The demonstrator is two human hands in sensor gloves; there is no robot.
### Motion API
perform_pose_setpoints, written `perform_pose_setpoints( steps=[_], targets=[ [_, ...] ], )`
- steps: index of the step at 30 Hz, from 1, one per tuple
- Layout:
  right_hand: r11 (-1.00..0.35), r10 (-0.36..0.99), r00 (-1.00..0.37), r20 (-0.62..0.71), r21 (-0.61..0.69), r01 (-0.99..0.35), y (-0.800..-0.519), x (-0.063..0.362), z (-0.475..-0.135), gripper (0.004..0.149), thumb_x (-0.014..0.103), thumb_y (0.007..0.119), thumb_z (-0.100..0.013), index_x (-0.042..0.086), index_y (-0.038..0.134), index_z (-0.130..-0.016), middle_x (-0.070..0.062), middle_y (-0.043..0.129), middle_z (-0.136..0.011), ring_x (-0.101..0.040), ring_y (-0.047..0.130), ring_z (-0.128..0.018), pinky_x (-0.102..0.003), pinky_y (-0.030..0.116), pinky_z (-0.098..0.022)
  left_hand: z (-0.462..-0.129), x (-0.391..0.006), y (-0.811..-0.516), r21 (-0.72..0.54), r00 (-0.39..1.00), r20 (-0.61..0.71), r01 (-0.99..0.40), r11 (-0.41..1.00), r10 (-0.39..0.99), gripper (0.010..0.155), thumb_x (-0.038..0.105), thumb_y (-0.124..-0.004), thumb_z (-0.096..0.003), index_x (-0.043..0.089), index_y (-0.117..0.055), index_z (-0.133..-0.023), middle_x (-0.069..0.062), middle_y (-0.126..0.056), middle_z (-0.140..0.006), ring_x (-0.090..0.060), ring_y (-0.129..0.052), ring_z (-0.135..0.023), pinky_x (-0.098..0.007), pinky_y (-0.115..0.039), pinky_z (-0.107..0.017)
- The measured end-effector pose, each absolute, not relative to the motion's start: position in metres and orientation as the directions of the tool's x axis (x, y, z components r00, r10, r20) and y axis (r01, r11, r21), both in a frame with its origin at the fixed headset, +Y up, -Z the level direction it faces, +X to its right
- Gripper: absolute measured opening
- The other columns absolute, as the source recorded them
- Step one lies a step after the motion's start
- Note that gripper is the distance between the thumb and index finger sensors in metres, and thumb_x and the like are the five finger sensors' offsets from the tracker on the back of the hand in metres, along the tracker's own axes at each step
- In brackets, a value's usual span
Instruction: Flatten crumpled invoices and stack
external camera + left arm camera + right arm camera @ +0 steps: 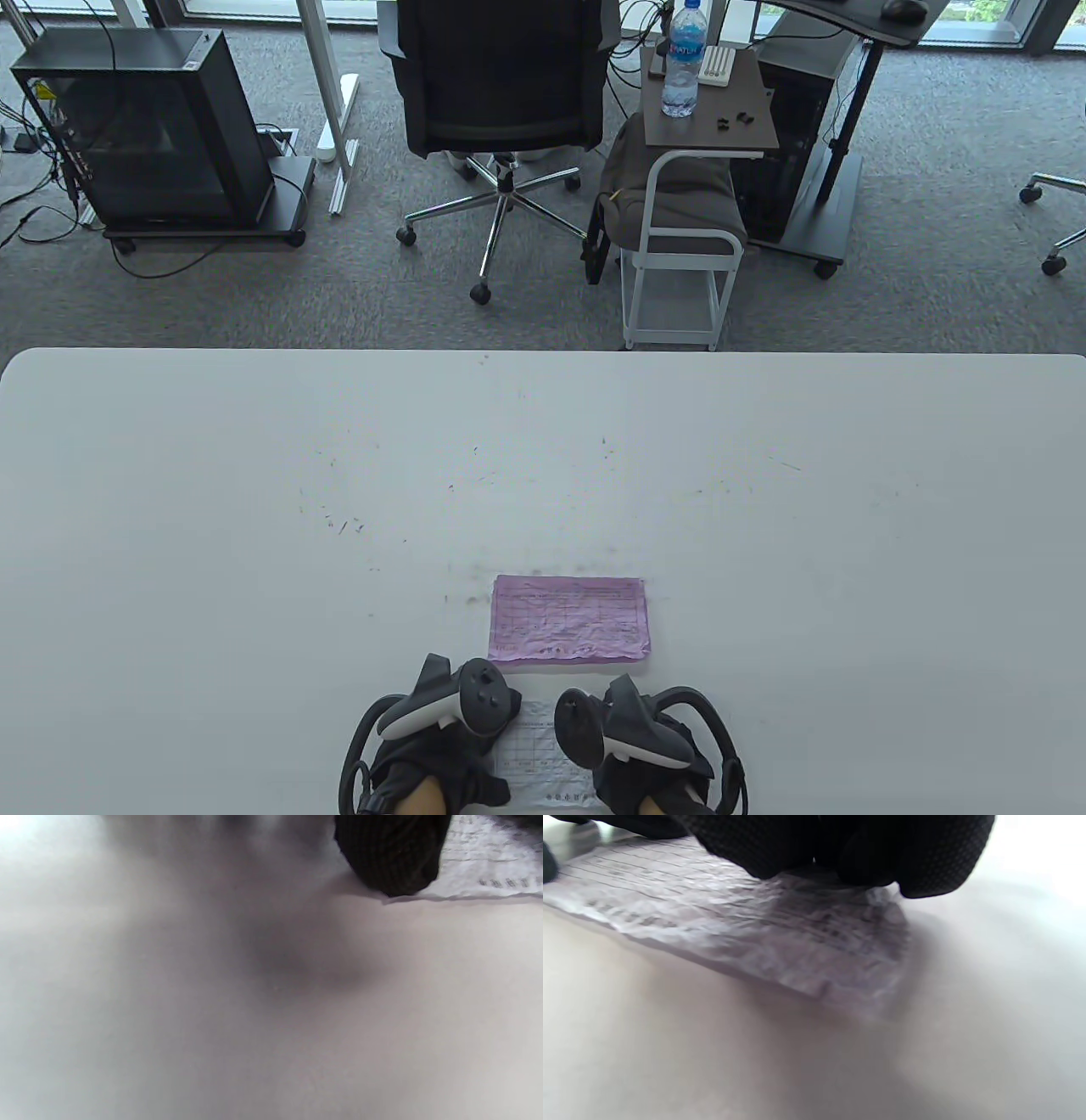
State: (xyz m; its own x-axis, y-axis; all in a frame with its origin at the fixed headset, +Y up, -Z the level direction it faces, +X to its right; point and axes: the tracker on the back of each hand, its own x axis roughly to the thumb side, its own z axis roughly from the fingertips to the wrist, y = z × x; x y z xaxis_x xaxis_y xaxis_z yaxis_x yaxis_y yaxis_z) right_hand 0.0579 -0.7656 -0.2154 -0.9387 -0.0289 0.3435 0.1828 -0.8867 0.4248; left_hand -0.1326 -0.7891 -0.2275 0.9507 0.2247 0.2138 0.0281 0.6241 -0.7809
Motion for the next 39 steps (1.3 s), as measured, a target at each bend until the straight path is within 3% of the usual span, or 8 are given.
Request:
perform_pose_setpoints(
  steps=[4, 13, 18, 20, 26, 29, 31, 39],
  targets=[
    [-0.879, -0.084, -0.956, 0.281, 0.431, 0.203, -0.765, 0.068, -0.218, 0.042, 0.025, 0.073, -0.056, 0.008, 0.060, -0.093, -0.025, 0.057, -0.102, -0.041, 0.074, -0.078, -0.051, 0.077, -0.052, -0.227, -0.132, -0.789, -0.781, 0.951, 0.213, 0.028, 0.624, 0.224, 0.089, 0.046, -0.081, -0.0497, 0.037, -0.013, -0.106, -0.009, 0.014, -0.103, -0.054, 0.011, -0.092, -0.071, -0.021, -0.064],
    [-0.882, 0.071, -0.981, 0.183, 0.470, 0.024, -0.762, 0.096, -0.225, 0.044, 0.028, 0.072, -0.057, 0.007, 0.063, -0.094, -0.027, 0.054, -0.102, -0.042, 0.071, -0.080, -0.051, 0.076, -0.053, -0.228, -0.133, -0.790, -0.781, 0.949, 0.212, 0.023, 0.624, 0.232, 0.088, 0.046, -0.081, -0.0498, 0.037, -0.013, -0.106, -0.009, 0.014, -0.103, -0.054, 0.011, -0.092, -0.071, -0.020, -0.064],
    [-0.950, 0.219, -0.914, 0.342, 0.290, -0.119, -0.744, 0.098, -0.221, 0.047, 0.032, 0.072, -0.056, 0.010, 0.064, -0.096, -0.027, 0.057, -0.102, -0.041, 0.073, -0.080, -0.049, 0.080, -0.050, -0.228, -0.133, -0.790, -0.782, 0.949, 0.211, 0.020, 0.623, 0.235, 0.088, 0.045, -0.081, -0.0498, 0.036, -0.013, -0.106, -0.009, 0.014, -0.103, -0.054, 0.011, -0.092, -0.071, -0.020, -0.064],
    [-0.944, 0.277, -0.855, 0.439, 0.289, -0.157, -0.739, 0.083, -0.215, 0.047, 0.033, 0.072, -0.056, 0.012, 0.063, -0.097, -0.027, 0.055, -0.103, -0.042, 0.072, -0.081, -0.051, 0.079, -0.050, -0.228, -0.134, -0.790, -0.782, 0.948, 0.212, 0.021, 0.622, 0.235, 0.088, 0.045, -0.081, -0.0498, 0.037, -0.013, -0.106, -0.009, 0.014, -0.103, -0.055, 0.011, -0.092, -0.071, -0.020, -0.064],
    [-0.942, 0.214, -0.657, 0.723, 0.330, 0.057, -0.747, 0.023, -0.189, 0.044, 0.034, 0.072, -0.056, 0.017, 0.065, -0.096, -0.023, 0.055, -0.105, -0.040, 0.071, -0.085, -0.052, 0.079, -0.052, -0.228, -0.134, -0.791, -0.782, 0.947, 0.215, 0.020, 0.623, 0.240, 0.088, 0.045, -0.081, -0.0500, 0.036, -0.013, -0.106, -0.009, 0.014, -0.103, -0.055, 0.011, -0.092, -0.071, -0.020, -0.063],
    [-0.911, 0.181, -0.598, 0.781, 0.361, 0.197, -0.758, 0.005, -0.179, 0.044, 0.034, 0.071, -0.056, 0.018, 0.064, -0.097, -0.021, 0.054, -0.106, -0.040, 0.069, -0.086, -0.052, 0.078, -0.054, -0.228, -0.134, -0.791, -0.782, 0.947, 0.216, 0.021, 0.623, 0.239, 0.089, 0.045, -0.081, -0.0500, 0.036, -0.013, -0.106, -0.010, 0.014, -0.103, -0.055, 0.011, -0.091, -0.071, -0.020, -0.063],
    [-0.882, 0.162, -0.594, 0.788, 0.386, 0.270, -0.764, 0.003, -0.177, 0.045, 0.036, 0.071, -0.056, 0.017, 0.063, -0.096, -0.020, 0.052, -0.107, -0.040, 0.064, -0.087, -0.052, 0.077, -0.055, -0.228, -0.134, -0.790, -0.782, 0.947, 0.215, 0.021, 0.623, 0.238, 0.088, 0.044, -0.081, -0.0502, 0.036, -0.013, -0.106, -0.010, 0.014, -0.103, -0.055, 0.011, -0.091, -0.072, -0.020, -0.063],
    [-0.798, 0.241, -0.735, 0.634, 0.560, 0.222, -0.760, 0.019, -0.194, 0.039, 0.039, 0.072, -0.057, 0.019, 0.072, -0.091, -0.010, 0.065, -0.099, -0.033, 0.073, -0.081, -0.058, 0.074, -0.056, -0.228, -0.133, -0.790, -0.783, 0.948, 0.215, 0.023, 0.622, 0.236, 0.088, 0.045, -0.081, -0.0501, 0.036, -0.013, -0.106, -0.010, 0.014, -0.103, -0.055, 0.011, -0.092, -0.071, -0.020, -0.064]
  ],
)
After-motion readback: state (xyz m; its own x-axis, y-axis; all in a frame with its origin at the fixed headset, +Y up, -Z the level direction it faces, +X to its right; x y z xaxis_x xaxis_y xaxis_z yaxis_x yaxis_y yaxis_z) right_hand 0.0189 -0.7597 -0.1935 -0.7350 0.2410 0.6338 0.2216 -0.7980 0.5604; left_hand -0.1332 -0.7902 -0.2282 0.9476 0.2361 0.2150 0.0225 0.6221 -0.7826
